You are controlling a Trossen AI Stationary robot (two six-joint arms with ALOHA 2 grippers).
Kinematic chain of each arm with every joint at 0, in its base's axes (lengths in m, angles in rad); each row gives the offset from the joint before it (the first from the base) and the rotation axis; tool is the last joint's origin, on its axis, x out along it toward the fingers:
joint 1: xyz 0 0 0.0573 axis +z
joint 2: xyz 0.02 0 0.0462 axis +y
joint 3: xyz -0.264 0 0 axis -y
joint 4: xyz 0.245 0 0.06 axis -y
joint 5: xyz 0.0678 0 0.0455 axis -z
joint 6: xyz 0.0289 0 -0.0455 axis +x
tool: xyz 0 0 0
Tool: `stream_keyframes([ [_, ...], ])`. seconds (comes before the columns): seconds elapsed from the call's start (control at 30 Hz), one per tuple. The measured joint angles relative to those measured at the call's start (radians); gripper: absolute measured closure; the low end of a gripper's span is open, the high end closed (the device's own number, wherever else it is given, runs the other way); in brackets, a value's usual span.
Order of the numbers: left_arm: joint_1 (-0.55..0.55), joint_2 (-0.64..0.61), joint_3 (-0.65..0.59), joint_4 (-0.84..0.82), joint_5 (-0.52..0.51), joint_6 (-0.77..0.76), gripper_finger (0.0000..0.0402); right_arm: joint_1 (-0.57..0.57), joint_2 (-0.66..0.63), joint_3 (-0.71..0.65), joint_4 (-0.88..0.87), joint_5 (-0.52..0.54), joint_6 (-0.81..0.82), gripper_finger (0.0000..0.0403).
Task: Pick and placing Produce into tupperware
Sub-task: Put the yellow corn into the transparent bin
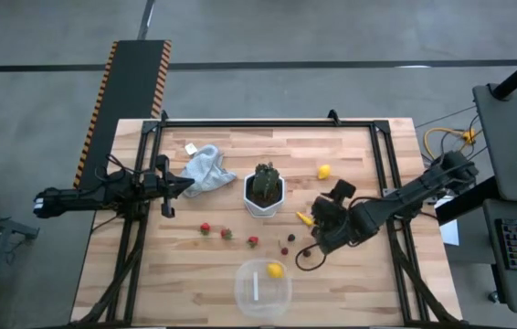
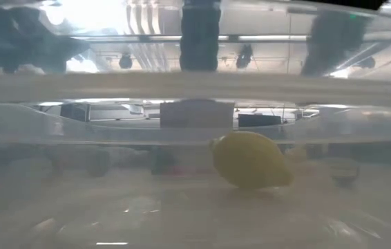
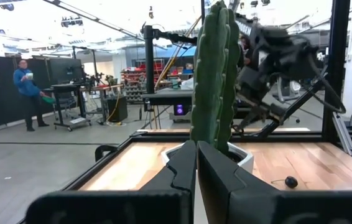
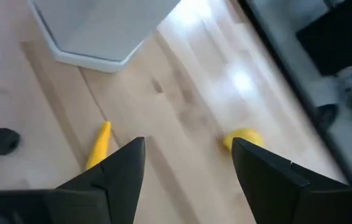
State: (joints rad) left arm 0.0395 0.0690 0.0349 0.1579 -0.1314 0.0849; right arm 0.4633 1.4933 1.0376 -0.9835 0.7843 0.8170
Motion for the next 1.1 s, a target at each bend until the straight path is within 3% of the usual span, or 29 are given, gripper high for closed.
stream_keyframes([
  [0.17,0.0,0.0,0.0,0.0,0.0,0.0,0.0402,-0.001,-0.086,-0.182,0.311,-0.057,-0.061,0.017],
  [0.37,0.0,0.0,0.0,-0.001,0.0,0.0,0.0402,-0.001,-0.135,-0.298,0.549,-0.129,-0.116,0.017],
  [0.73,0.0,0.002,0.0,-0.004,0.0,0.008,0.0402,-0.032,-0.023,-0.395,0.758,-0.188,-0.114,0.017],
  [1.1,0.0,0.001,0.0,-0.002,0.0,0.007,0.0402,-0.042,0.137,-0.395,0.821,-0.211,-0.118,0.017],
])
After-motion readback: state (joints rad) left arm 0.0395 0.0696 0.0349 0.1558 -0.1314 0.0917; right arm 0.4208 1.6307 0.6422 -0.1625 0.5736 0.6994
